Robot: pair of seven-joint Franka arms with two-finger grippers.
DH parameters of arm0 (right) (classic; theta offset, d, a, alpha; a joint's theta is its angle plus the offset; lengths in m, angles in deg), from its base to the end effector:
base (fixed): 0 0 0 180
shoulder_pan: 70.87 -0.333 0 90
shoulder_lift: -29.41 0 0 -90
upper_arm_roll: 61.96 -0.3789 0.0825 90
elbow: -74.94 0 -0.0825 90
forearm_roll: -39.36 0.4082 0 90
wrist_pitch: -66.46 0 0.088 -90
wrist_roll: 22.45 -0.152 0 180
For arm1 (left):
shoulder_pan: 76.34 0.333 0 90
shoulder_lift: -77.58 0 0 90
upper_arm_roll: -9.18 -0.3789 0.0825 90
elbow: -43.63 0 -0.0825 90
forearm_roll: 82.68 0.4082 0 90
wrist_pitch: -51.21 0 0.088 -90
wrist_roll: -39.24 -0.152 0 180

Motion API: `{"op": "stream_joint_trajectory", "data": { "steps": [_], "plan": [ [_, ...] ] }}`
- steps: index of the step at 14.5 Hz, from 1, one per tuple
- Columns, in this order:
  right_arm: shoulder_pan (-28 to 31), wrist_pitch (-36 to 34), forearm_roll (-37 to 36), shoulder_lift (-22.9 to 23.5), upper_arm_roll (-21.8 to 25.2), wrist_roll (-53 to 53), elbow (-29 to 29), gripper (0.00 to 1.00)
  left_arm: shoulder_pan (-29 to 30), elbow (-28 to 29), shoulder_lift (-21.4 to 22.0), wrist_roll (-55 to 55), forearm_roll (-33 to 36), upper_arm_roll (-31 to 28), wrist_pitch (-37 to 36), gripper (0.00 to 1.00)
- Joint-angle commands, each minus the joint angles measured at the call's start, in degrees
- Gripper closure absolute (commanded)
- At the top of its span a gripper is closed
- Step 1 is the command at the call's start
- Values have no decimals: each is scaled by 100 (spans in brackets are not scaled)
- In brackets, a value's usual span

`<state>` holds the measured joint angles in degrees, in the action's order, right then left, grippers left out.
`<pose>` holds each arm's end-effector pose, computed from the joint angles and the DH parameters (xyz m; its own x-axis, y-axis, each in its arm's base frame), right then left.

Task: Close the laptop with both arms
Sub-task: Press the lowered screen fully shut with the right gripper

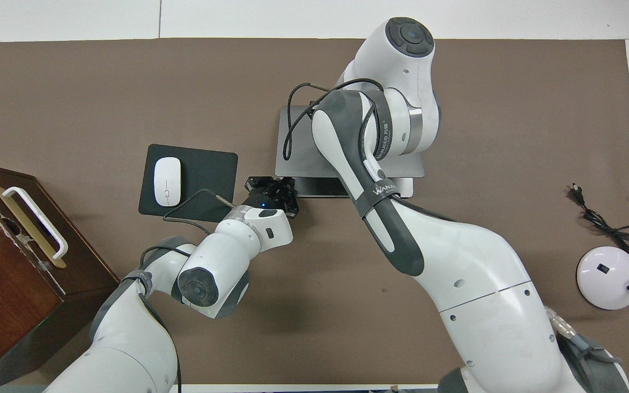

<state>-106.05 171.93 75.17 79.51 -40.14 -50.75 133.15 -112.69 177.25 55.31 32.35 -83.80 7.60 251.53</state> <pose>0.7622 0.3711 0.3382 0.9490 -0.2726 -0.1581 -0.3067 -0.9145 -0.2639 0.5197 -0.3583 0.2666 0.5207 -0.4960 0.6949 -0.6242 -0.7765 -0.0864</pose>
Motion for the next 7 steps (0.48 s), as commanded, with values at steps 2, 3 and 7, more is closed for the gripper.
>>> {"op": "stream_joint_trajectory", "data": {
  "steps": [2,3,7],
  "plan": [
    [-7,341,189,61,-21,-71,93,100,-48,-109,-366,-93,-3,-79,25,100],
    [-7,403,215,105,-21,-62,111,100,-57,-109,-366,-93,15,-88,25,100],
    [-15,614,338,202,-21,-62,155,100,-22,-109,-366,-93,173,-88,25,100]
  ]
}}
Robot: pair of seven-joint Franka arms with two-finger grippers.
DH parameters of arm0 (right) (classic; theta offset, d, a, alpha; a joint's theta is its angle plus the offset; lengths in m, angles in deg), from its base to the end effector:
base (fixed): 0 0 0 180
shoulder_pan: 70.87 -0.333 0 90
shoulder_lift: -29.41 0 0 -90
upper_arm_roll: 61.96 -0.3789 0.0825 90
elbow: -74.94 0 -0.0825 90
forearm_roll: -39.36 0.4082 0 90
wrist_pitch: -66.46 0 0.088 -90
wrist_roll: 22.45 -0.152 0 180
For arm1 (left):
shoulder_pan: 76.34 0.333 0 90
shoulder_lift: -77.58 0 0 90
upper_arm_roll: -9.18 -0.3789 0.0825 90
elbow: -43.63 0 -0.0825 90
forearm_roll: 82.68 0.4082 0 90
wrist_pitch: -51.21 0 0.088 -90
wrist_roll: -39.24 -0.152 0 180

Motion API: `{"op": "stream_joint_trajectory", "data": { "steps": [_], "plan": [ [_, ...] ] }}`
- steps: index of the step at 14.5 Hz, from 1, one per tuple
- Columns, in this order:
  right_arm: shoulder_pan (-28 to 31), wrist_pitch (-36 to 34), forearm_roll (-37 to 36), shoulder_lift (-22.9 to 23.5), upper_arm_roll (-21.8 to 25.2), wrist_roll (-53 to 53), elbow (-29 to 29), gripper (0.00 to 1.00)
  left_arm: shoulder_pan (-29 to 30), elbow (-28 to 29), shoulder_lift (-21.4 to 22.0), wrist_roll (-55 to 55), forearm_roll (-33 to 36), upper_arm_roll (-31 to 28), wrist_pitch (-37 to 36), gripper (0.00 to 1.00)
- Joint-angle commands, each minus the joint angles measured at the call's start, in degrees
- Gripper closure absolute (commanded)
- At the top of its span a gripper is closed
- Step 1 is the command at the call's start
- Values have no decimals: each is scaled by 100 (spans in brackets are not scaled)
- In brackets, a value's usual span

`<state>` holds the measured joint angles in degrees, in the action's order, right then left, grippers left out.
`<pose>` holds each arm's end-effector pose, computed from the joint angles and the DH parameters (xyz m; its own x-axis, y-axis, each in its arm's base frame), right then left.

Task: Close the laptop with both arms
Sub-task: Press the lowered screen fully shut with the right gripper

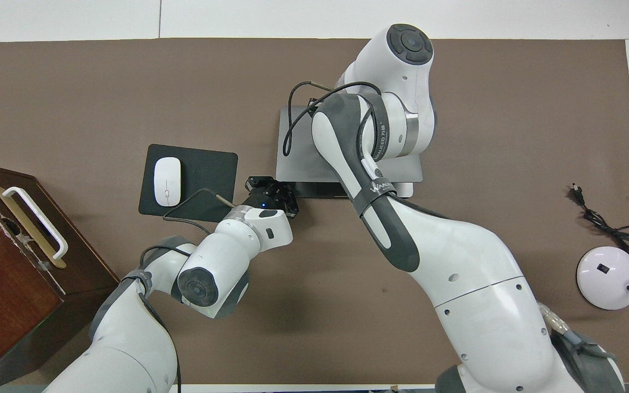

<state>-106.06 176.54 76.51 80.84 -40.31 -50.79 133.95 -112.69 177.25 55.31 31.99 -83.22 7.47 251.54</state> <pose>0.7718 0.3725 0.3192 0.9443 -0.3025 -0.1295 -0.3279 -0.8983 -0.2924 0.5197 -0.3583 0.2667 0.5112 -0.5073 0.6938 -0.6327 -0.7684 -0.0958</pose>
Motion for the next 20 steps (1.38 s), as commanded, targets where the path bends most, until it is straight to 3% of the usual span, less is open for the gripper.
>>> {"op": "stream_joint_trajectory", "data": {
  "steps": [1,10,14,20],
  "plan": [
    [-15,154,205,95,-12,-58,75,100,-22,-109,-365,-57,115,-75,24,100],
    [55,41,109,8,-3,-49,66,100,-22,-109,-365,-65,115,-75,24,100],
    [310,-995,-180,-571,41,30,22,100,-13,-100,-365,-57,115,-66,24,100],
    [732,-1762,-1823,-1758,6,951,13,100,5,-65,-356,31,115,-66,24,100]
  ]
}}
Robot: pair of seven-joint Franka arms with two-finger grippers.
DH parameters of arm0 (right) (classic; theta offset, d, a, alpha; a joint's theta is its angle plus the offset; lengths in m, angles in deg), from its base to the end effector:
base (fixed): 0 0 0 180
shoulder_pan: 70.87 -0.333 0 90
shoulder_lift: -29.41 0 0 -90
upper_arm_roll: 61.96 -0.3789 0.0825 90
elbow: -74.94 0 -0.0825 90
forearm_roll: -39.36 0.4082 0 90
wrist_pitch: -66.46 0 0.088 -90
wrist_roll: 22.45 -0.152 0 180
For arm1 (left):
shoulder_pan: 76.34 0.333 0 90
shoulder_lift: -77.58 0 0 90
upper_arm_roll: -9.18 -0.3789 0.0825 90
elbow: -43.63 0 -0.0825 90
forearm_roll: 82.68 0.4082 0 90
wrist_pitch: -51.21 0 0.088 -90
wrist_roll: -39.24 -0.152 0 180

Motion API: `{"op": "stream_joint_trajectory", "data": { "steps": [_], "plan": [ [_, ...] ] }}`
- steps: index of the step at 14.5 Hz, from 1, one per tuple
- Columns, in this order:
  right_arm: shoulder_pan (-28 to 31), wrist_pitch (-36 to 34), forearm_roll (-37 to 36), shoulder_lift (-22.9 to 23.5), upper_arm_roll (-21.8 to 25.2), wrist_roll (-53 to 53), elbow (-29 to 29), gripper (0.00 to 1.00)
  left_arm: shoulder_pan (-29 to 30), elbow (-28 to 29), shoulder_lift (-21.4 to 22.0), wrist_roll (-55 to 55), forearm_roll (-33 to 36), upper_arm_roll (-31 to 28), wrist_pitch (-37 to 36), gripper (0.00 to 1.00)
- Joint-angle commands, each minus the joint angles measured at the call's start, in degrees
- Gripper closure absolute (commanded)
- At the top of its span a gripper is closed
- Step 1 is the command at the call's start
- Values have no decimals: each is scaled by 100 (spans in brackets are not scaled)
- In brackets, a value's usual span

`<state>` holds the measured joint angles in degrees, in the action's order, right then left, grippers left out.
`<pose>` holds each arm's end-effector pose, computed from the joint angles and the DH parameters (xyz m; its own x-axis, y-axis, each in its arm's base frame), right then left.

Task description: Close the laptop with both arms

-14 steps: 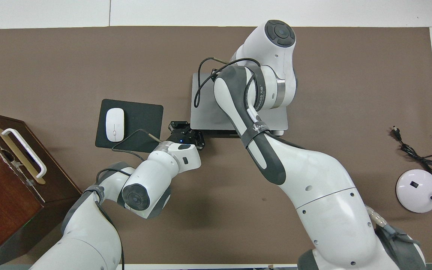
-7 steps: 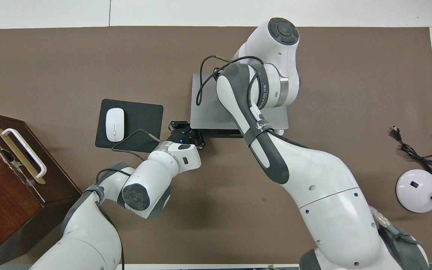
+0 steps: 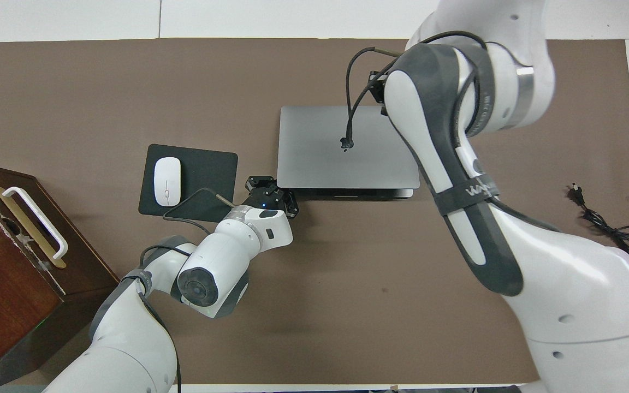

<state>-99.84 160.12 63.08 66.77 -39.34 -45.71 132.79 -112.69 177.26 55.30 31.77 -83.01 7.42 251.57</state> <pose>0.7560 0.2440 0.4986 0.9702 -0.2351 -0.0592 -0.2418 -0.9558 -0.1671 0.5197 -0.3582 0.2666 0.5066 -0.5126 0.6933 -0.6365 -0.7647 -0.1003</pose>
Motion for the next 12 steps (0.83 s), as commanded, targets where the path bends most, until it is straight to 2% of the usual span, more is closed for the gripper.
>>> {"op": "stream_joint_trajectory", "data": {
  "steps": [1,6,7,8,10,11,12],
  "plan": [
    [216,-120,-700,-526,-92,758,139,100,5,-57,-355,71,94,-61,20,100],
    [611,-401,-1614,-1335,-109,2252,165,100,40,-66,-329,211,86,-61,20,100],
    [647,-401,-1842,-1519,-118,2533,182,85,57,-66,-312,229,86,-53,11,100],
    [656,-392,-2010,-1687,-144,2736,209,76,66,-66,-277,255,86,-52,3,100],
    [909,-305,-2266,-1994,-223,3236,427,35,66,-30,-224,282,86,-52,-24,100],
    [1155,-209,-2310,-2144,-450,3509,551,13,66,-4,-163,282,86,-52,-50,100],
    [1566,-60,-2406,-2354,-757,3738,743,0,66,39,-110,290,86,-52,-59,100]
  ]
}}
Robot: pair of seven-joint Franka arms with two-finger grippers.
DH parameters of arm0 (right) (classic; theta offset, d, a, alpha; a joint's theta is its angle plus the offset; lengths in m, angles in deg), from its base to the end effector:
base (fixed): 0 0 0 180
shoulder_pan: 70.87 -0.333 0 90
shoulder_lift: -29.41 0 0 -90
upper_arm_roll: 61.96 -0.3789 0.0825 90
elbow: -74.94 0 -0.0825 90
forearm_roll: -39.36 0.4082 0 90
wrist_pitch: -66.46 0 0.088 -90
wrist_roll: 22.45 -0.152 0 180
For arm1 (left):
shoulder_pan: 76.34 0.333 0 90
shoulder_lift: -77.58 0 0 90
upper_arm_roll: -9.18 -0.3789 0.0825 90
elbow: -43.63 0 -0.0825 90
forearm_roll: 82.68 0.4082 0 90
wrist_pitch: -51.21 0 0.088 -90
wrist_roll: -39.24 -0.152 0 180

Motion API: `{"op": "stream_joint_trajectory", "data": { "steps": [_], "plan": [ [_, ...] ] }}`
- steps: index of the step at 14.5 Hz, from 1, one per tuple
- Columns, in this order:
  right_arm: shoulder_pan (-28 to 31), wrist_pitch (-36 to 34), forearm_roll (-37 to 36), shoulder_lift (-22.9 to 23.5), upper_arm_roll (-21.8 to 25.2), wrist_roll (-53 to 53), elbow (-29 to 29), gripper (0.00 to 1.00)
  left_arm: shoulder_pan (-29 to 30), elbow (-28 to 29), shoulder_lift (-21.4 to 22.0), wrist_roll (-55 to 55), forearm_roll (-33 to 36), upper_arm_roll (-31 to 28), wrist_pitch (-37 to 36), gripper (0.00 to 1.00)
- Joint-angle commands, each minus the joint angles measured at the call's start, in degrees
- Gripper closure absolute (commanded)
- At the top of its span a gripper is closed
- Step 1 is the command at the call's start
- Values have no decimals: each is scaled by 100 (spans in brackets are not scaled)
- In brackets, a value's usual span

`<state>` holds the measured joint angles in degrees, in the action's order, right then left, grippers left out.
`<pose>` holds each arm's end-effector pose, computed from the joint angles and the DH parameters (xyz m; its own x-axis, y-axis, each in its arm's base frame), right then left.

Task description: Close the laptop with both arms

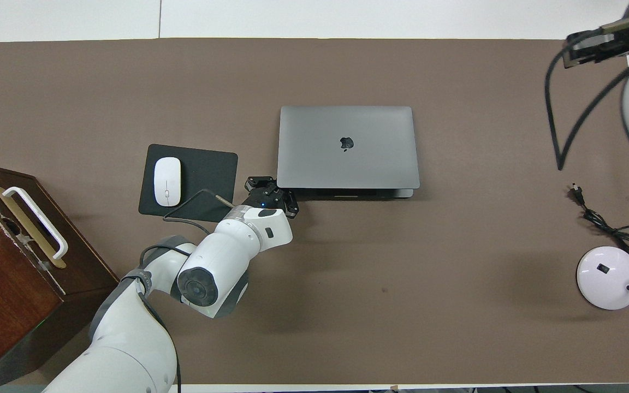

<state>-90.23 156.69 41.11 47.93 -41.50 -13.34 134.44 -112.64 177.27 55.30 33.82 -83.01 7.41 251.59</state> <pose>0.6918 0.0455 0.7120 0.9602 0.1809 0.2130 0.1588 -0.9804 0.1166 0.5200 -0.3577 0.2666 0.5294 -0.4843 0.6965 -0.6171 -0.7832 -0.0755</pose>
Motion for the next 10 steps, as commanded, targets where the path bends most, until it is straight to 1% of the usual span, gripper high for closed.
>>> {"op": "stream_joint_trajectory", "data": {
  "steps": [1,3,4,5,6,7,8,10],
  "plan": [
    [957,389,-385,-663,-935,660,788,0,96,100,-14,94,94,-51,-113,100],
    [1739,643,-640,-980,-1752,802,1140,0,97,171,284,85,86,-51,-533,100],
    [2117,828,-763,-1138,-2174,846,1394,0,114,171,494,85,94,-51,-884,100],
    [2408,986,-834,-1262,-2474,794,1658,0,149,171,705,76,94,-43,-1270,100],
    [2559,927,-713,-1307,-2616,550,1774,0,175,171,899,76,94,-43,-1570,100],
    [2612,831,-468,-1324,-2618,-53,1827,0,184,171,1057,76,86,-43,-1799,100],
    [2622,586,-161,-1412,-2618,-537,1932,0,202,171,1172,76,86,-43,-1958,100],
    [2639,225,-114,-1561,-2609,-963,2039,0,202,171,1331,76,86,-43,-2230,100]
  ]
}}
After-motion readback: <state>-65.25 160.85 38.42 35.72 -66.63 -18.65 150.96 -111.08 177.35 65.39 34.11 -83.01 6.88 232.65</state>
